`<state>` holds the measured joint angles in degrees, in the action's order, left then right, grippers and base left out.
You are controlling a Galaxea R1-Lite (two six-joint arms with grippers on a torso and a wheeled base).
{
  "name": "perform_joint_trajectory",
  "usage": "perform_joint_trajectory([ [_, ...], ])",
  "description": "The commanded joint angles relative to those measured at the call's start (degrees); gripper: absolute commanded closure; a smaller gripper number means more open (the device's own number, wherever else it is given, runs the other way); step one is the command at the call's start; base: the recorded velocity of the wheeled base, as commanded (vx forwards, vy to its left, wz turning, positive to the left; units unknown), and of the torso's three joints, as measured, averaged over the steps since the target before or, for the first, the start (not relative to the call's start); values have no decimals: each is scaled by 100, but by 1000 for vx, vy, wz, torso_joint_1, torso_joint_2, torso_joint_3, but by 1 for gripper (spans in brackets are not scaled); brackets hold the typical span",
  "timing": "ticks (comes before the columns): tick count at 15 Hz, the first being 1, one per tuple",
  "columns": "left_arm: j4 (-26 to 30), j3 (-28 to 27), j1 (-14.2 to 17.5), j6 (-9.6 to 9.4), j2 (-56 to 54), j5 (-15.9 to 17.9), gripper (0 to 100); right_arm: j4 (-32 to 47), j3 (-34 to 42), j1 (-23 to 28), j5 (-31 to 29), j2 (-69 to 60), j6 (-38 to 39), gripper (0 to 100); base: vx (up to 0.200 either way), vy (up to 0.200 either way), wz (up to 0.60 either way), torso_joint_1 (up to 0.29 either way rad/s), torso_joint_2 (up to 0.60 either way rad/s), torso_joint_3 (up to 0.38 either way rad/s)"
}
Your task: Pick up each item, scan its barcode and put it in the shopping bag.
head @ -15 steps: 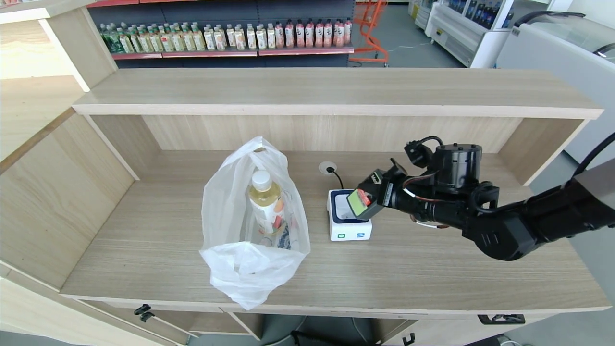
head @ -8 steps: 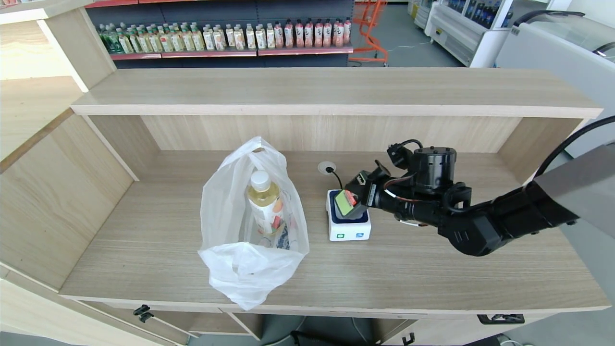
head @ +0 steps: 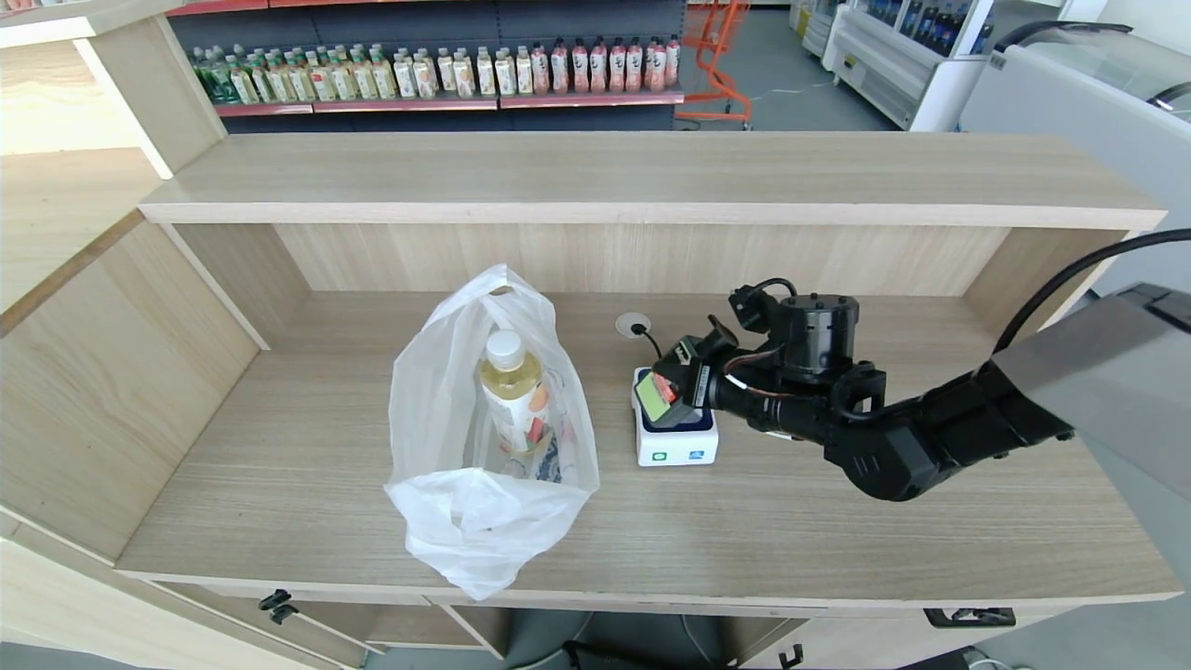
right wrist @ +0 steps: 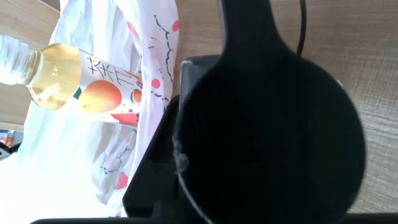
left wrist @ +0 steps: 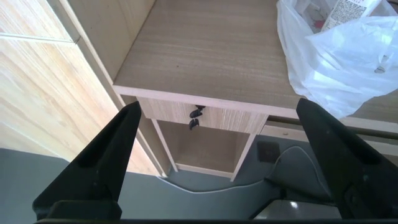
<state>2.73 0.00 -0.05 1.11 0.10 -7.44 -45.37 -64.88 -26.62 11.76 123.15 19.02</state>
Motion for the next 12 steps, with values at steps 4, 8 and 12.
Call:
perform_joint_trajectory([
  [4, -1, 0, -4, 3, -1, -3, 0, 55, 160, -264, 36, -1232, 322, 100, 0, 0, 0, 0, 0, 0],
  [8, -1, 0, -4, 3, -1, -3, 0, 125, 1504, -273, 107, -2594, -680, 100, 0, 0, 0, 0, 0, 0],
  [12, -1, 0, -4, -14, -1, -3, 0, 108, 2058, -273, 168, -2990, -689, 100, 0, 0, 0, 0, 0, 0],
])
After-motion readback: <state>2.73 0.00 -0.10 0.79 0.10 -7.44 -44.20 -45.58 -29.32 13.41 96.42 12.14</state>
